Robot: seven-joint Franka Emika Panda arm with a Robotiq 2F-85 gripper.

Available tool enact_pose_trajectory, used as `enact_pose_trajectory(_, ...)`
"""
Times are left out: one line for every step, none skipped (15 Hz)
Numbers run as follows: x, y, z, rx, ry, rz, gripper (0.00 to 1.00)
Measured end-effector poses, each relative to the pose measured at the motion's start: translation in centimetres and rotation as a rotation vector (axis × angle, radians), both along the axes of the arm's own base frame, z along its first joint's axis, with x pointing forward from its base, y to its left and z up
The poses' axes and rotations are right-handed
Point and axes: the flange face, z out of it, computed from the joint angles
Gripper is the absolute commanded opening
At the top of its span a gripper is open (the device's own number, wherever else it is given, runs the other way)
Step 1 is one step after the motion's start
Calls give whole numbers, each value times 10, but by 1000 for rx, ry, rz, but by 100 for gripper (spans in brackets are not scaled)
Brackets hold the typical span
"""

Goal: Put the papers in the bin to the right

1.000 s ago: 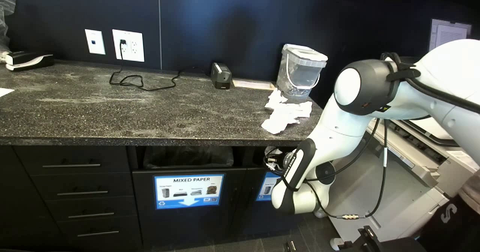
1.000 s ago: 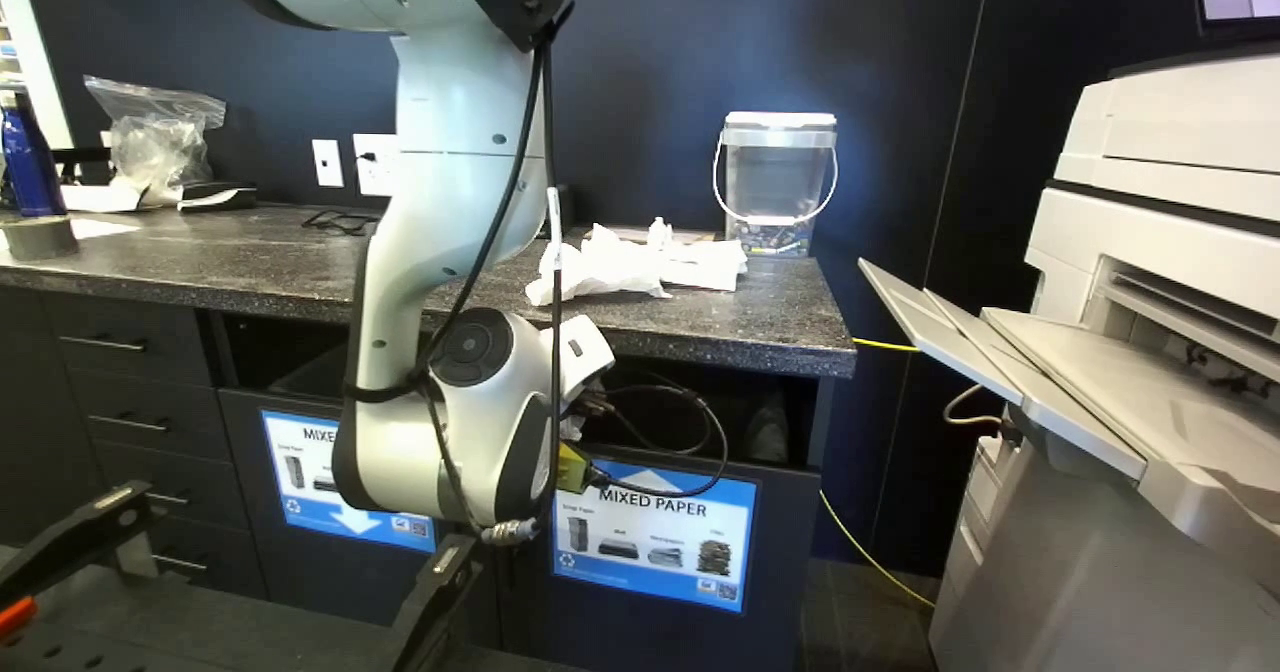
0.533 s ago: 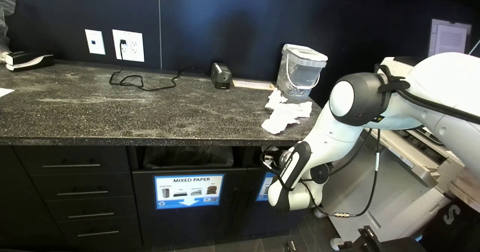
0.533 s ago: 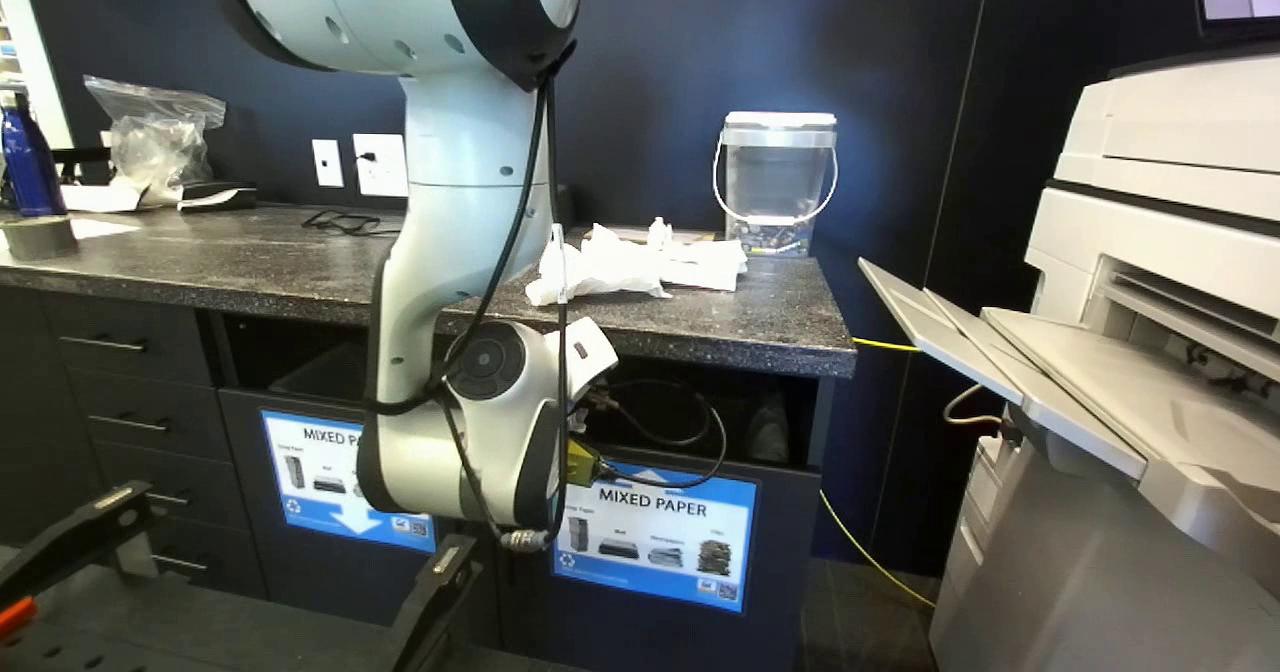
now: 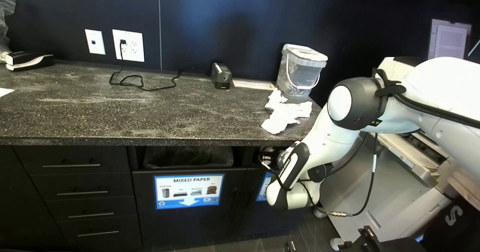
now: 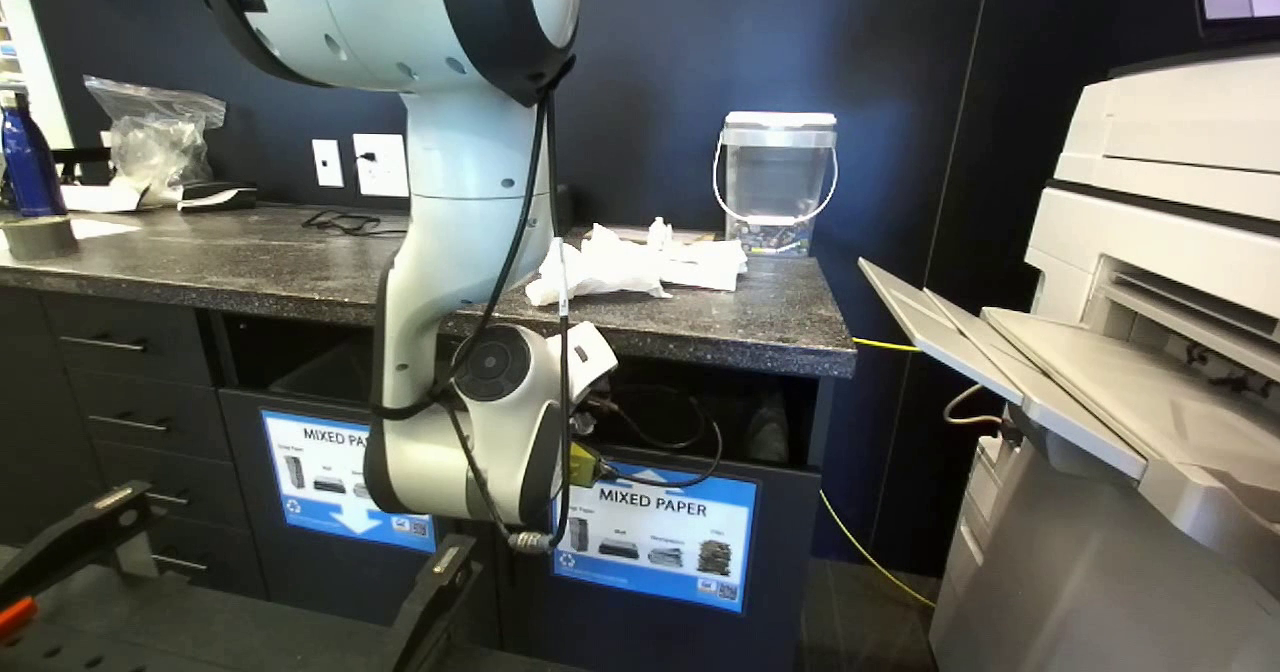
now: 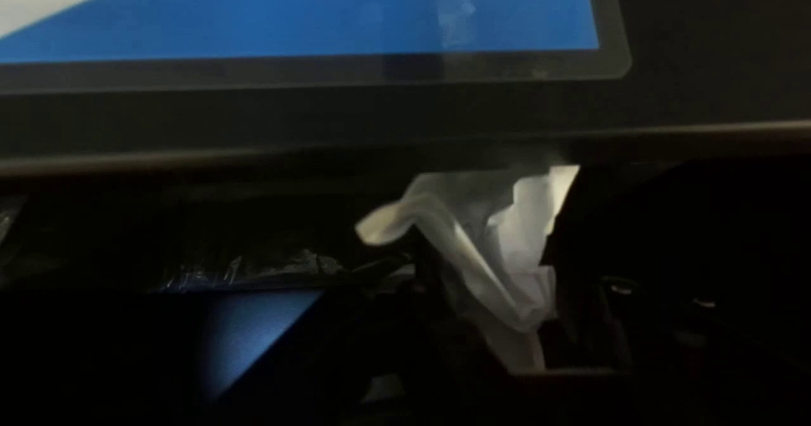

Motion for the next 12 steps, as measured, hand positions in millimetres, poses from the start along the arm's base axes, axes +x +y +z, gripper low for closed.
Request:
enact_pose_trajectory(0,0,0,-2,2,1,86)
enact_pose_trajectory(0,0,0,-5,3,3,95)
enact_pose_trajectory(0,1,0,-7,3,6,99)
enact_pose_trajectory(0,1,0,-11,3,8,100)
enact_pose_trajectory(0,1,0,-15,2,10,100)
enact_pose_trajectory(1,1,1,-21,3,11,100)
enact_pose_trajectory(1,1,2,-29,9,8,100)
enact_pose_trajectory(1,1,2,-41,21,1,100)
enact_pose_trajectory(1,1,3,-59,37,-11,100)
enact_pose_trajectory(1,1,6,-77,54,-25,100)
enact_pose_trajectory(0,2,9,-96,72,-37,100)
enact_pose_trajectory(-1,4,13,-113,93,-45,100)
